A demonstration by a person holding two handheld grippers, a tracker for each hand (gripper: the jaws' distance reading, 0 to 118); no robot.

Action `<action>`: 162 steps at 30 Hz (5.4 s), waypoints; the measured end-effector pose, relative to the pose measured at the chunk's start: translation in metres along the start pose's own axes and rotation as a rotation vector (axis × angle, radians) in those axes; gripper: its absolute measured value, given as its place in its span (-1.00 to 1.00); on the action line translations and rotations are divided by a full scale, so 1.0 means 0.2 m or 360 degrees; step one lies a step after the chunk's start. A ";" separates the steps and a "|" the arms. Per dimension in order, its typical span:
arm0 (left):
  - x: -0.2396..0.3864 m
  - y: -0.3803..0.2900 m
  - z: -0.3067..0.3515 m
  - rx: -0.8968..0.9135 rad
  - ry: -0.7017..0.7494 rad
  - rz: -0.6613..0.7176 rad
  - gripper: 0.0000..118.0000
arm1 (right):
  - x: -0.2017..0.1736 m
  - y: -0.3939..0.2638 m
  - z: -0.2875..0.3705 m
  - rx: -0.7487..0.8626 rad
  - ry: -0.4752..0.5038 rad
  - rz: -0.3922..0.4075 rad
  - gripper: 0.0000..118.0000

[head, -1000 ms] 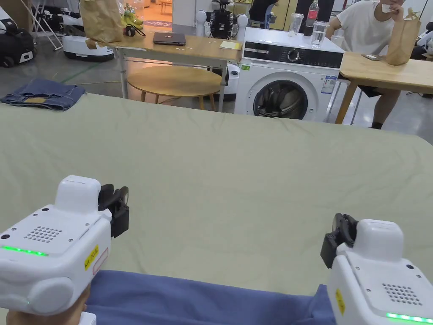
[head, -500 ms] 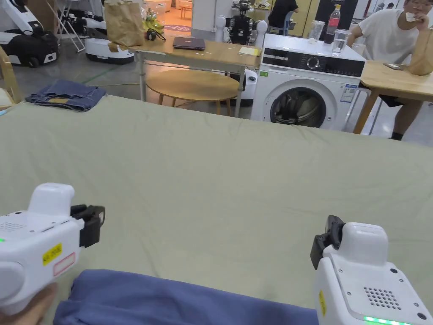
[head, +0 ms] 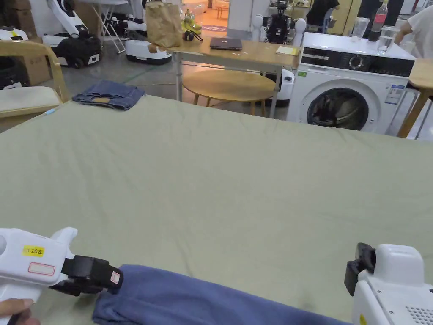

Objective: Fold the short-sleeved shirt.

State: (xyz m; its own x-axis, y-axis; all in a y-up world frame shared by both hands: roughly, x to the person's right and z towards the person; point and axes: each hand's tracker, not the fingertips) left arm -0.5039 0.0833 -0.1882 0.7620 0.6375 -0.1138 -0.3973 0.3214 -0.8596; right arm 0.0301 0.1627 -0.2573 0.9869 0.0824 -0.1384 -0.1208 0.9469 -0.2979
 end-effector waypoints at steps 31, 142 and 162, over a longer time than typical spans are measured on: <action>0.07 -0.01 -0.05 0.0059 -0.0296 0.0197 -0.94 | 0.03 -0.01 -0.05 -0.0100 0.0030 0.0000 -1.00; 0.28 -0.08 -0.60 -0.0302 -0.0444 0.0072 0.02 | 0.15 -0.07 -0.01 -0.0211 0.0070 -0.0096 -1.00; 0.46 -0.08 -0.38 -0.0062 -0.0501 -0.0008 -0.91 | 0.18 -0.08 -0.01 -0.0253 0.0047 -0.0107 -1.00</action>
State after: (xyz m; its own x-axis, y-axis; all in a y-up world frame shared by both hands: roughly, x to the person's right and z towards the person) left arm -0.3889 0.0829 -0.2227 0.5659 0.8232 0.0450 -0.3692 0.3019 -0.8789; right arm 0.0678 0.1500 -0.2599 0.9901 0.0094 -0.1402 -0.0725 0.8888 -0.4526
